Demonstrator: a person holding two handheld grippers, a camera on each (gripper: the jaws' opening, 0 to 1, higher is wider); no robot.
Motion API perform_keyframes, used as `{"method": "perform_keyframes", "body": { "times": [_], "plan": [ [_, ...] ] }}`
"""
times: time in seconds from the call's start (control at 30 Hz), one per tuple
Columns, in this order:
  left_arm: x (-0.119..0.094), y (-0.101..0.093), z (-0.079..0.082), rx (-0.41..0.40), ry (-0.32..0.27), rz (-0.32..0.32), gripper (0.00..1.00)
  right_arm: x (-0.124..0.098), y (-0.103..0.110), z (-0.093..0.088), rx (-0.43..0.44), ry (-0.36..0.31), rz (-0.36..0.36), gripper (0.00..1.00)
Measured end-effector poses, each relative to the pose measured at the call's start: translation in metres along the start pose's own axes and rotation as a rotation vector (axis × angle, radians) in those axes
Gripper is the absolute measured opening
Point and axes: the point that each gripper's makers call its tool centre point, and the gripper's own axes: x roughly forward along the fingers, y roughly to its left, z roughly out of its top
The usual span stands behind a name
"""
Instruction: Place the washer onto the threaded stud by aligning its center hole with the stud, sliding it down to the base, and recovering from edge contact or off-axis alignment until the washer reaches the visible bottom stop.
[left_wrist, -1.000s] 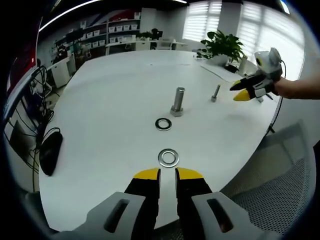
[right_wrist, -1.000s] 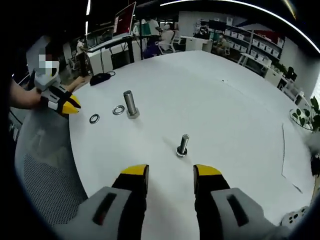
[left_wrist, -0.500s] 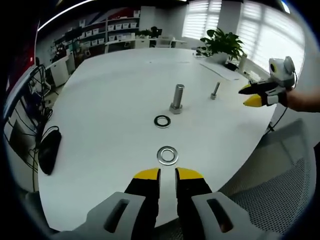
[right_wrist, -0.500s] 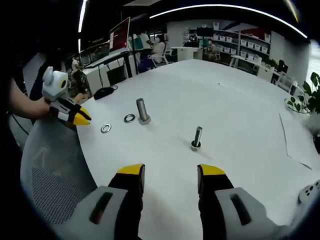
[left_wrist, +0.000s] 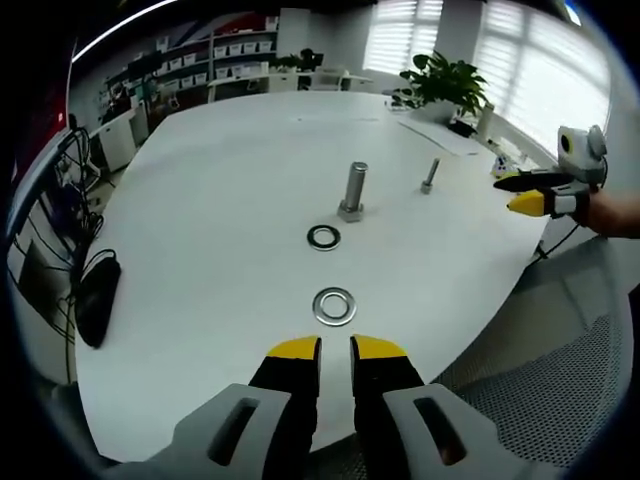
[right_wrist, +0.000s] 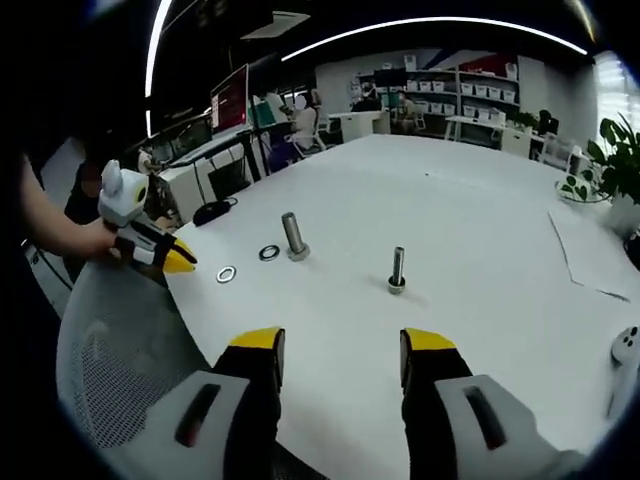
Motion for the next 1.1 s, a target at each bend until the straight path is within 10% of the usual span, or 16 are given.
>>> {"method": "perform_keyframes", "body": {
  "times": [1.1],
  "plan": [
    [0.004, 0.000, -0.009, 0.003, 0.053, 0.010, 0.09, -0.005, 0.020, -0.023, 0.005, 0.001, 0.026, 0.58]
  ]
}}
